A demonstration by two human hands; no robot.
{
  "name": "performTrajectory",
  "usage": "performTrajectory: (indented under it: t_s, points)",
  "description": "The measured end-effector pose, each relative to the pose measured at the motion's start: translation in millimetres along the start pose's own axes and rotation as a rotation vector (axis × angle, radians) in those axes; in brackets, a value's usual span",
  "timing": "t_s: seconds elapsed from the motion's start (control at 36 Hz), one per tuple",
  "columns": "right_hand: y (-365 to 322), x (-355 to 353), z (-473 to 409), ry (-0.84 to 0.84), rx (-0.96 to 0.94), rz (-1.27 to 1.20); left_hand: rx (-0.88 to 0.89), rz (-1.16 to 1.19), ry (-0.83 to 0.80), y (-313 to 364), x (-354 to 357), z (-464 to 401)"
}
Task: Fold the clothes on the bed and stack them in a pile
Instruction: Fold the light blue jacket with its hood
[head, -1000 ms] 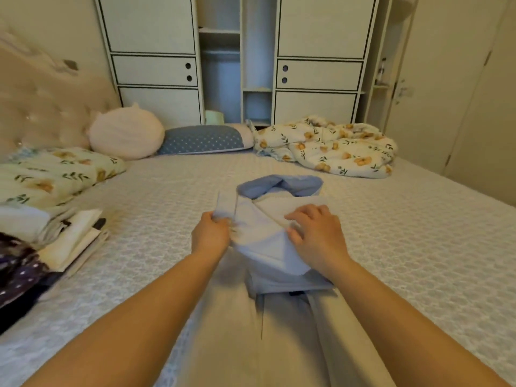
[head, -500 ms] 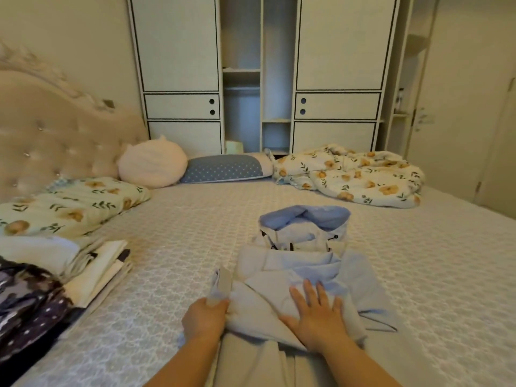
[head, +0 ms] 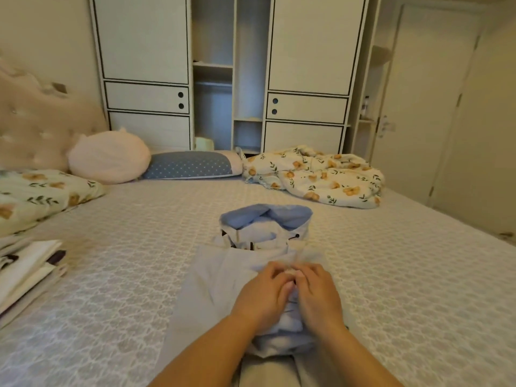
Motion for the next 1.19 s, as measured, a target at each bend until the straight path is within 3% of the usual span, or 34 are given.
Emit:
performTrajectory:
  t_s: [0.11, 0.33, 0.53, 0.61, 0.81, 1.0, 1.19]
  points:
    - [16.3, 38.6, 7.1, -0.264, -0.105, 0.300, -0.299, -0.381, -0.063, -35.6, 32.6, 11.9]
    - [51.9, 76.2, 0.7, -0.369, -0.016, 0.280, -0.407, -0.348, -0.246, -73.2, 67.7, -3.8]
    - [45.5, 60.5, 36.3, -0.357, 0.079, 0.140, -0.372, -0.059, -0.526, -74.4, 57.1, 6.6]
    - [42.2, 46.8, 70.2, -0.392, 0.146, 0.116, -0.359, -0.058, -0.535, -62.0, 47.6, 35.4]
    - [31.9, 11.6, 161.5, -0.527, 0.255, 0.389, -0.331, -0.310, -0.484, -5.9, 41.1, 164.6]
    - [-3.6, -17.8, 247.2, -0.544, 0.277, 0.455, -0.360, -0.232, -0.479, 57.2, 27.9, 242.4]
    - [-23.9, -46.2, 325.3, -0.660, 0.225, 0.476, -0.177, -0.238, -0.568, 97.8, 18.3, 318.2]
Point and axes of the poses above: each hand's wrist, its own z-axis away from the middle knuckle, its own x-axis out of the palm, y = z × x, the point moved 6 cm from there along -z, towards the middle knuckle, and after that the axes turned 3 degrees about -y, right-handed, at the moved point
